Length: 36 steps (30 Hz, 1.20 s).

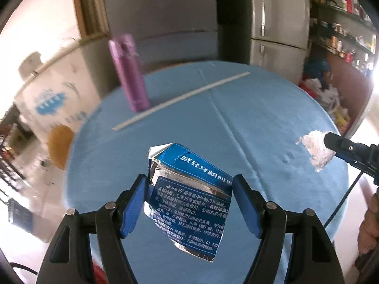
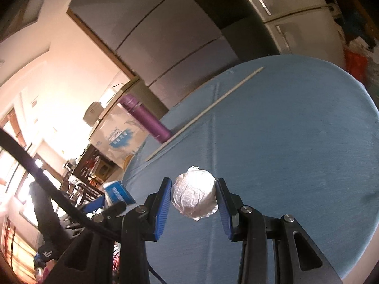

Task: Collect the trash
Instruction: 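Carry the carton and tissue toward the red basket with both tools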

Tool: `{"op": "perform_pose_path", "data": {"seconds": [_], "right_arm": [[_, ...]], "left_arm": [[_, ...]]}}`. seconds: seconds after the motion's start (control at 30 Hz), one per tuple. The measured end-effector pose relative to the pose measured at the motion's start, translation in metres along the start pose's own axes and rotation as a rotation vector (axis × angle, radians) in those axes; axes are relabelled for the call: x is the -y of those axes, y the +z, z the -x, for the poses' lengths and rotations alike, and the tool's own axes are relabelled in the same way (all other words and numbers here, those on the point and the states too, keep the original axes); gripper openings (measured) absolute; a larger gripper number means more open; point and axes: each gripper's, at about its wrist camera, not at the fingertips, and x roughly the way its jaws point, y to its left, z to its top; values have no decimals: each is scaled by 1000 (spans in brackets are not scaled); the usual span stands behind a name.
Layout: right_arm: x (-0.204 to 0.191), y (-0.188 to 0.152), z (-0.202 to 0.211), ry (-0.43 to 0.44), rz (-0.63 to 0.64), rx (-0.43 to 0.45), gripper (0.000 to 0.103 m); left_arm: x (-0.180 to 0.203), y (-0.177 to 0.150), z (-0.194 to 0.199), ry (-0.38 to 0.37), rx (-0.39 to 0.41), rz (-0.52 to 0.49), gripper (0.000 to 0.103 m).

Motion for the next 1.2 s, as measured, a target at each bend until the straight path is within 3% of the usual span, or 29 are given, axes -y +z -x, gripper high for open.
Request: {"op": "perform_pose_path", "data": {"seconds": [0.1, 0.57, 0.93, 1.2], "right_arm": [[-15, -4, 2, 15, 28, -2, 40], [-65, -21, 14, 60, 109, -8, 40], [-67, -28, 9, 49, 120, -37, 40], [-64, -30, 3, 43, 108, -59, 40]], "left_arm": [[-12, -2, 19, 71, 11, -2, 74], [-41, -12, 57, 121, 77, 41, 74], [-42, -14, 63, 146, 95, 31, 74], [-41, -14, 54, 145, 66, 27, 74]]}}
